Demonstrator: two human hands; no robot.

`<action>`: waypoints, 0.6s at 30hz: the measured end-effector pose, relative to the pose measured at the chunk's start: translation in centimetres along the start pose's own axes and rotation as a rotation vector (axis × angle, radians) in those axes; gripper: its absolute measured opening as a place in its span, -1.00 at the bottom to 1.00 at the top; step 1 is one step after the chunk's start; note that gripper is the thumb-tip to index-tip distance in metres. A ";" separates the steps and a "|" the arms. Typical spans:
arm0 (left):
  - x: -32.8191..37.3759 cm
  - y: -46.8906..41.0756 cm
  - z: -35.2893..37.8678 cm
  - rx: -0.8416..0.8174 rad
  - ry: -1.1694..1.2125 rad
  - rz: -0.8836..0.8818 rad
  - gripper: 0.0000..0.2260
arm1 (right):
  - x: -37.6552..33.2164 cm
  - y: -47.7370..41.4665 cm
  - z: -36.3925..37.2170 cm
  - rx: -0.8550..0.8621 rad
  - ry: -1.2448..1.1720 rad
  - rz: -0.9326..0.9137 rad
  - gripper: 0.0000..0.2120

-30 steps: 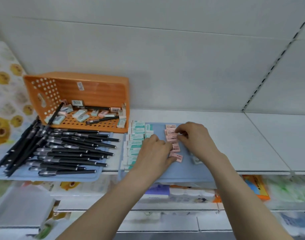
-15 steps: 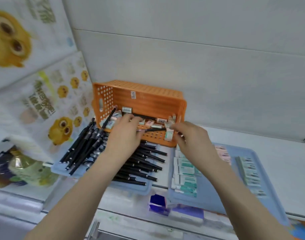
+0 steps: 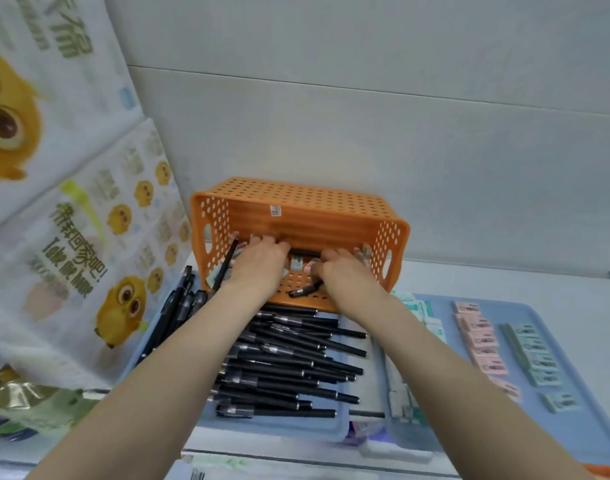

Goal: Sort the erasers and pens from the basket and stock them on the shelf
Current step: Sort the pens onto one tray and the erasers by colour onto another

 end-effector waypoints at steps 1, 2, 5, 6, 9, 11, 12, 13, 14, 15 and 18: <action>0.3 -0.2 0.0 -0.009 -0.014 0.024 -0.69 | 0.2 0.0 0.1 0.045 -0.008 -0.007 -0.68; 0.6 -0.4 -0.1 -0.019 -0.024 0.046 -0.68 | 0.4 0.3 0.1 0.109 -0.034 -0.007 -0.71; 1.1 -0.9 -0.1 -0.045 -0.052 0.064 -0.69 | 1.0 1.8 -0.6 0.404 -0.251 0.050 -0.82; 1.1 -1.0 -0.1 -0.055 -0.062 0.056 -0.72 | 1.2 2.4 -0.9 0.510 -0.342 0.073 -0.84; 1.0 -0.9 -0.6 -0.019 -0.031 0.022 -0.78 | 1.0 4.1 -1.7 0.715 -0.597 0.109 -0.87; 0.4 -0.3 -1.8 0.079 0.080 -0.023 -0.86 | 0.7 5.5 -2.3 0.752 -0.722 0.097 -0.89; -0.1 0.3 -2.6 0.137 0.164 -0.042 -0.87 | 0.7 6.2 -2.4 0.724 -0.762 0.073 -0.90; -0.7 1.1 -3.5 0.211 0.264 -0.056 -0.85 | 0.6 6.9 -2.3 0.656 -0.780 0.038 -0.91; -1.4 2.2 -4.5 0.296 0.373 -0.053 -0.84 | 0.2 7.5 -2.1 0.555 -0.770 -0.004 -0.91; -2.0 3.5 -5.5 0.376 0.471 -0.031 -0.84 | -0.4 7.7 -1.7 0.443 -0.734 -0.043 -0.91; -3.0 7.0 -7.2 0.470 0.550 0.050 -0.82 | -2.9 7.0 -0.5 0.261 -0.603 -0.151 -0.84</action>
Point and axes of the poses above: each hand's wrist, its own y-axis away from the middle knuckle, its own z-axis out of the palm, x = y × z, the point moved 4 cm from there along -y, towards the middle knuckle, and after that the axes turned 9 degrees about -z, right-handed, at the moved point
